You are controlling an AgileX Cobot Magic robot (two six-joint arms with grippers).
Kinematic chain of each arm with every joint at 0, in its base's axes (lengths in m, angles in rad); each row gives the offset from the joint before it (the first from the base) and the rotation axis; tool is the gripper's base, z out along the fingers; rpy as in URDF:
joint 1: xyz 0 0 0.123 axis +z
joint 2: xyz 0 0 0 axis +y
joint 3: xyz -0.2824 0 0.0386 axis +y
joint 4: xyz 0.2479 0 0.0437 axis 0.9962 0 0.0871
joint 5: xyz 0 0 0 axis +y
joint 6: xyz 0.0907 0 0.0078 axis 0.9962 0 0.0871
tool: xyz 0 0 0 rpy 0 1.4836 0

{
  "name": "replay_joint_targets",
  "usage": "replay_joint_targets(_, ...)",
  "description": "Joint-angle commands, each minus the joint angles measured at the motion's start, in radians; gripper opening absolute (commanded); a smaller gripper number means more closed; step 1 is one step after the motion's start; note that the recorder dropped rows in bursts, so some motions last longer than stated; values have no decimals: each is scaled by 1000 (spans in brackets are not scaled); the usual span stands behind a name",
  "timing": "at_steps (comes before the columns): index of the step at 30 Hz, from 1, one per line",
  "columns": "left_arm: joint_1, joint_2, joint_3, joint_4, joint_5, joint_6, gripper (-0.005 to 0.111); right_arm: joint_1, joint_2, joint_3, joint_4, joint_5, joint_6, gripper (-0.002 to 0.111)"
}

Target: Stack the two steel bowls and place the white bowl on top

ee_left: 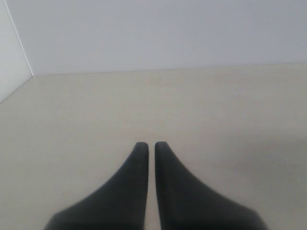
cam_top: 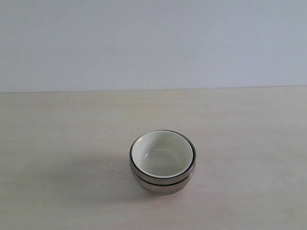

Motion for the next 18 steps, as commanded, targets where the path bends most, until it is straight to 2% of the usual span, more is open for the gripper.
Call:
replay_joint_targets(1,1,-3,3,-3,0,-11,4,-4,-5,6,-10,32,-61,0)
replay_joint_targets(18,1,-3,3,-3,0,-11,4,-4,-5,6,-12,41,-113,0)
